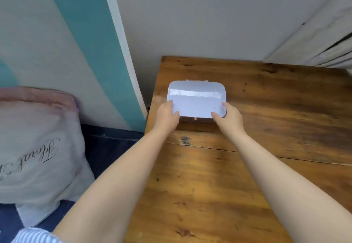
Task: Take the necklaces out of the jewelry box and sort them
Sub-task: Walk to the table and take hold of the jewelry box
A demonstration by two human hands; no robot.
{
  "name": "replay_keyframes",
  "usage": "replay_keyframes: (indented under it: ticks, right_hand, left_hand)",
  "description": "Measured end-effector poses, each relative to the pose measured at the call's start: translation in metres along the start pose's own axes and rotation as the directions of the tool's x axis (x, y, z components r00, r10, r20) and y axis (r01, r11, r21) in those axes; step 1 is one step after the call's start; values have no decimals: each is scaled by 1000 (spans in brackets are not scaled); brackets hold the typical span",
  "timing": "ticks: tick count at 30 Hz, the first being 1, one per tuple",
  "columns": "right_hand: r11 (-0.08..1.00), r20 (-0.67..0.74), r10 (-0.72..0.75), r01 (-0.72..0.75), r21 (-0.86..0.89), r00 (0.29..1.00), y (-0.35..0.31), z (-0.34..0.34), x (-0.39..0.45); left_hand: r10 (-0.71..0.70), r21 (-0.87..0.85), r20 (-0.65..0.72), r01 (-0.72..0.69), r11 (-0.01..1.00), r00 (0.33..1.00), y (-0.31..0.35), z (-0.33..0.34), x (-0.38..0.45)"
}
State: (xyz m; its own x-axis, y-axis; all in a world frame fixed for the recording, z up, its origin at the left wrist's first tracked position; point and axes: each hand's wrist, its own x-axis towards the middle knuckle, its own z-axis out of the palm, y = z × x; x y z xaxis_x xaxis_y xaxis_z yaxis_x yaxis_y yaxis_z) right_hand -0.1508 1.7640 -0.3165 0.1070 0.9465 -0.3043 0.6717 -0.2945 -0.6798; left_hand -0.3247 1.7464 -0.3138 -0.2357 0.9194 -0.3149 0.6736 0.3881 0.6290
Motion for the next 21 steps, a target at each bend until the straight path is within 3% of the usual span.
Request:
replay_keyframes:
  ticks: [3, 8, 16, 21]
  right_hand:
    - [999, -72, 10, -7, 43, 997, 2, 10, -5]
    - [996, -109, 85, -80, 45, 990, 26, 8, -59]
    - [990, 93, 134, -137, 18, 987, 57, -1, -189]
    - [990, 218, 43, -70, 118, 975, 61, -31, -233]
  left_hand:
    - [-59, -71, -38, 56, 996, 998, 0, 4, -4]
    - [-101, -63, 69, 106, 992, 992, -13, 12, -66]
    - [-261, -16, 258, 274, 962, 930, -48, -3, -176]
    - [-241, -5, 146, 244, 970, 960, -59, -15, -228]
